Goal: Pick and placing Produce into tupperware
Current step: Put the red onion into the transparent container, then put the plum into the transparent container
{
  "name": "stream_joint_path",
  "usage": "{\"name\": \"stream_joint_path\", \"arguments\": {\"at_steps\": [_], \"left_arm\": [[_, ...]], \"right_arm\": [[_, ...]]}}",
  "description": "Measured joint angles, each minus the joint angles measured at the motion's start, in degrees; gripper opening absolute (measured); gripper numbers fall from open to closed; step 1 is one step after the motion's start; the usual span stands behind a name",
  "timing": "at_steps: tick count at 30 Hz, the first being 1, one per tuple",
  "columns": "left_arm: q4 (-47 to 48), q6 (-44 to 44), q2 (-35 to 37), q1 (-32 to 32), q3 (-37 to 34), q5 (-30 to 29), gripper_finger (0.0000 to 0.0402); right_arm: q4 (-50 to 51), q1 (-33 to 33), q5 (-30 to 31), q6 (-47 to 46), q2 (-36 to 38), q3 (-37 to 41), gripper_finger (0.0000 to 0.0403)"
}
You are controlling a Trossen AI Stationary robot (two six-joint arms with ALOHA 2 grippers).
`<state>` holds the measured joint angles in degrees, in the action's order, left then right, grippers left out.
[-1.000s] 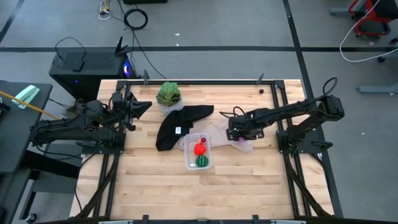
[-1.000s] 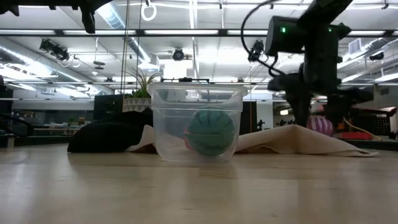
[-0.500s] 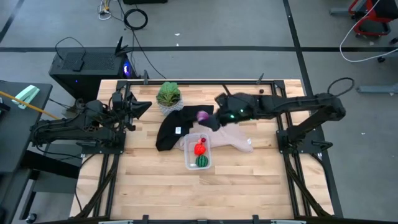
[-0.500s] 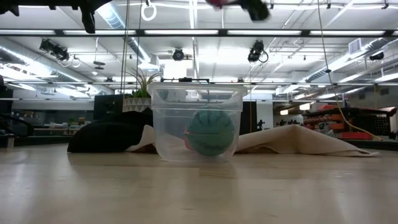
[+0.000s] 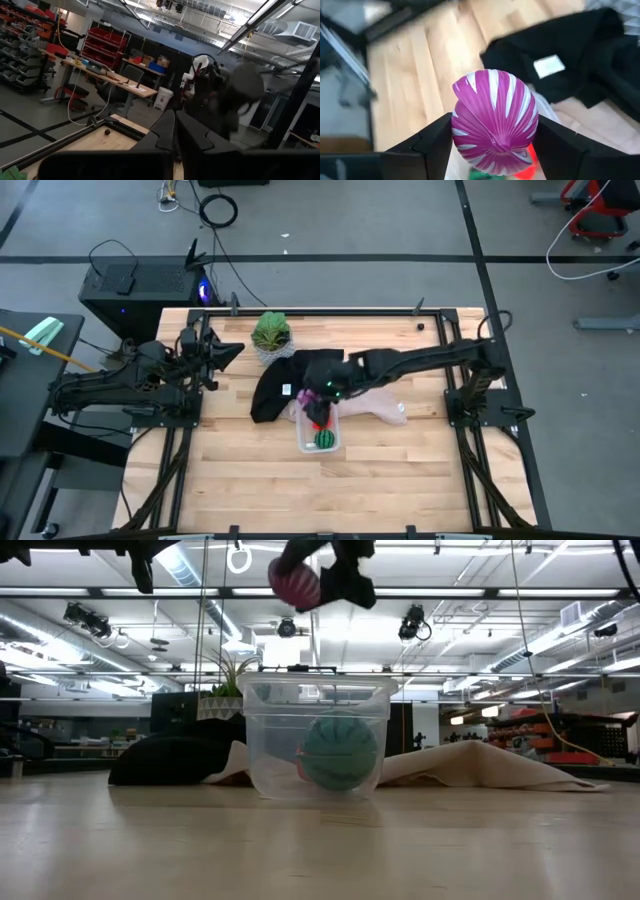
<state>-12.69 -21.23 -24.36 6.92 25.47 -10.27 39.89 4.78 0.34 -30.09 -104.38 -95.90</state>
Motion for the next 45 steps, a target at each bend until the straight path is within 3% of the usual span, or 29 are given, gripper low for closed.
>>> {"name": "stream_joint_path", "arguments": {"at_steps": [17, 26, 36, 45], "left_arm": [[0.0, -0.2, 0.0, 0.0, 0.0, 0.0, 0.0022], [0.1, -0.7, 0.0, 0.0, 0.0, 0.0, 0.0012], [0.1, -0.6, 0.0, 0.0, 0.0, 0.0, 0.0024], [0.1, -0.6, 0.0, 0.0, 0.0, 0.0, 0.0015]], "right_arm": [[3.0, 1.2, -1.9, 16.6, -10.5, 0.0, 0.0253], [5.5, 1.5, -1.3, 23.6, -10.4, 0.0, 0.0275], [5.8, 2.7, -3.8, 21.8, -10.4, 0.0, 0.0316], [12.8, 0.5, 8.0, 6.1, -4.0, 0.0, 0.0297]]}}
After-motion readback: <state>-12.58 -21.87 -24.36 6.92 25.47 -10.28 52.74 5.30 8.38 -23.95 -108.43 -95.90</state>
